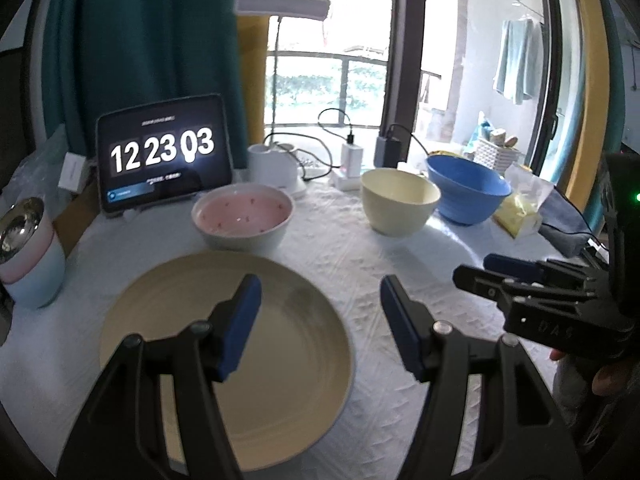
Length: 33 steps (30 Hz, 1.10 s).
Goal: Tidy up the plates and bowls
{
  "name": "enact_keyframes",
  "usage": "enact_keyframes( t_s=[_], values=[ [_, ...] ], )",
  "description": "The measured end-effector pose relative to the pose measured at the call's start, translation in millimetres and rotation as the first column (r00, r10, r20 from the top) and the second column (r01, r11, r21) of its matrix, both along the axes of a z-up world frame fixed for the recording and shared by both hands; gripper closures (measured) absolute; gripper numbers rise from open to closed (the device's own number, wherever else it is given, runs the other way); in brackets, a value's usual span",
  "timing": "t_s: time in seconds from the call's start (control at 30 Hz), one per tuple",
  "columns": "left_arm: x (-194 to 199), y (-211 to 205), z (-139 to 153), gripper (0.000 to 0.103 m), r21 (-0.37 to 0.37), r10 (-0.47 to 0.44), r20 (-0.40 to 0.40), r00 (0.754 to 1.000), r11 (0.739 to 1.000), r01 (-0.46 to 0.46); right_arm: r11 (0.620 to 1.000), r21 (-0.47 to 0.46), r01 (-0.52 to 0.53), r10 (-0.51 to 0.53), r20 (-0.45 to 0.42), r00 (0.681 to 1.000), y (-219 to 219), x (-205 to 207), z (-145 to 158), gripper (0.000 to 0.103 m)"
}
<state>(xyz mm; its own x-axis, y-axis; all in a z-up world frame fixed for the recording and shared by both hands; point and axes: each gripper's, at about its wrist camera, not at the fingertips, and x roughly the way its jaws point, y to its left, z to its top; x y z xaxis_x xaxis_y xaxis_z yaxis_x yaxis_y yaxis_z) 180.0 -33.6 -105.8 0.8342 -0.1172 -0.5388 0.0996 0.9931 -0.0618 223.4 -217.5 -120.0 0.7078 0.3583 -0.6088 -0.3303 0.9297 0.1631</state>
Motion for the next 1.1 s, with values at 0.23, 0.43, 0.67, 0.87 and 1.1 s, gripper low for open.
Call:
enact_keyframes(
  t_s=[0.23,0.43,0.67,0.87,1.1],
  values=[
    [7,-19,7,0.040,0.013,-0.039,0.020,0.999,0.999,0.038,1.000,0.005,0.029,-0.029,0.014,0.999,-18,0,2,0.050],
    [9,-39,16,0.040,0.027,-0.081,0.049,0.996,0.996,0.079,0.999,0.002,0.055,-0.055,0.035,0.998,-36,-1,6,0.050],
    [17,-59,26,0.040,0.031,-0.121,0.078,0.990,0.992,0.119,0.996,-0.003,0.093,-0.092,0.074,0.993,-58,1,15,0.050],
    [28,-73,30,0.040,0.014,-0.147,0.075,0.986,0.989,0.146,0.993,-0.004,0.122,-0.121,0.100,0.988,-74,3,22,0.050],
    [37,-88,39,0.040,-0.004,-0.173,0.093,0.981,0.985,0.174,0.986,-0.045,0.158,-0.150,0.147,0.978,-93,5,36,0.050]
  ],
)
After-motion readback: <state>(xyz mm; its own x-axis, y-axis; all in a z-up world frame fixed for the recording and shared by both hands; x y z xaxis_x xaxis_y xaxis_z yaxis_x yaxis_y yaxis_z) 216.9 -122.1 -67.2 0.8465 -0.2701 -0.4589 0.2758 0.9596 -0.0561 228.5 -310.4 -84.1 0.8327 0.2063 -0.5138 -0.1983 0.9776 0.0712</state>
